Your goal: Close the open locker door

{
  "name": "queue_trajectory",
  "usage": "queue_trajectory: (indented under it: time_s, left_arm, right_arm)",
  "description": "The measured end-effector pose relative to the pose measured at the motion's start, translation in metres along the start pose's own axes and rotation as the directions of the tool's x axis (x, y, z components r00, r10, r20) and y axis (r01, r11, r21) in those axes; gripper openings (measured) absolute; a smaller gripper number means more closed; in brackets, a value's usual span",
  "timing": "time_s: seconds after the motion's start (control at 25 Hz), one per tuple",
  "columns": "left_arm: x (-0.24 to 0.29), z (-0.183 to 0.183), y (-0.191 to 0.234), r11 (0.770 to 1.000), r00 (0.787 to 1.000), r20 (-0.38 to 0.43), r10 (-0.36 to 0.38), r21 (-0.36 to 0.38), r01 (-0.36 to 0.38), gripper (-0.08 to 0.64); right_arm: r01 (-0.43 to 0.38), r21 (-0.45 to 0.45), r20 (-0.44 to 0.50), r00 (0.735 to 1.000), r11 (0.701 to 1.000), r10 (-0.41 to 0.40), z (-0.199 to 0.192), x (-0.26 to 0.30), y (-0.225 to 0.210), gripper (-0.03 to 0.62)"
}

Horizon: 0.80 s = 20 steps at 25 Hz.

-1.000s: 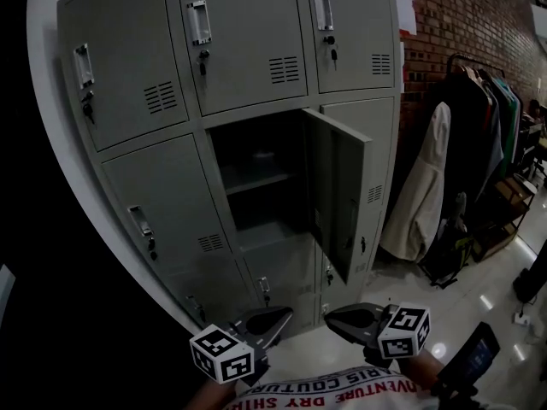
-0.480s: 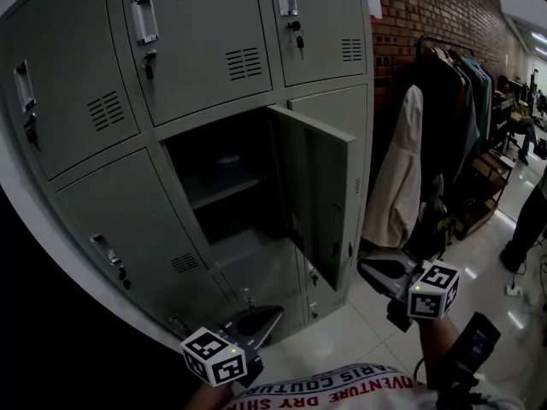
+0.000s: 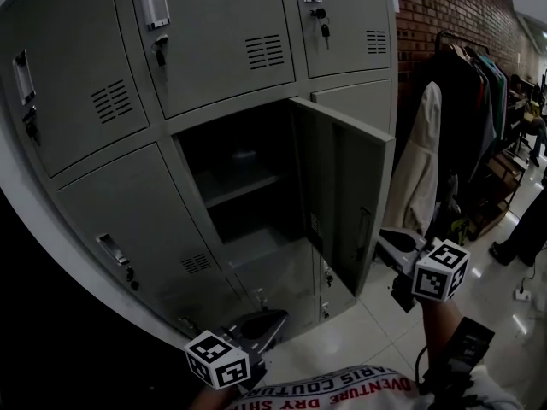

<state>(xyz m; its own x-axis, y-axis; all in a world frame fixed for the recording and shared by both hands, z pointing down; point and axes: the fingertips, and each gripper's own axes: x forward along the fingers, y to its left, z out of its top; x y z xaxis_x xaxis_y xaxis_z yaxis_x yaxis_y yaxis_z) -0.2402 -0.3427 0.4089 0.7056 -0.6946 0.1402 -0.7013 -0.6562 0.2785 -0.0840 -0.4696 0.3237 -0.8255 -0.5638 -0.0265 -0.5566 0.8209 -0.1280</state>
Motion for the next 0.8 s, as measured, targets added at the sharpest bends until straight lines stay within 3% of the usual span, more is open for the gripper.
queue_trajectory:
  time_s: [0.36,0.6,0.8]
  left_arm:
    - [-0.007,0.014,0.022,1.000,1.000,0.023,0.007,0.007,-0.007,0.006]
    - [-0.021,0.020,0.039,0.999,0.999,0.041,0.034,0.009,-0.034,0.005]
    - [-0.035,0.029,0.059,0.998,0.995,0.069,0.070,-0.006,-0.070,0.006]
  right_arm:
    - [-0.139,-0.059,-0.033,0.990,0.989,0.137,-0.004,0.035,0.052,-0.009]
    - [-0.298,-0.067,-0.026,0.955,0.952,0.297,-0.007,0.088,0.099,-0.006]
    - [-0.354,-0.107,-0.074,0.935,0.929,0.348,-0.017,0.138,0.115,-0.006]
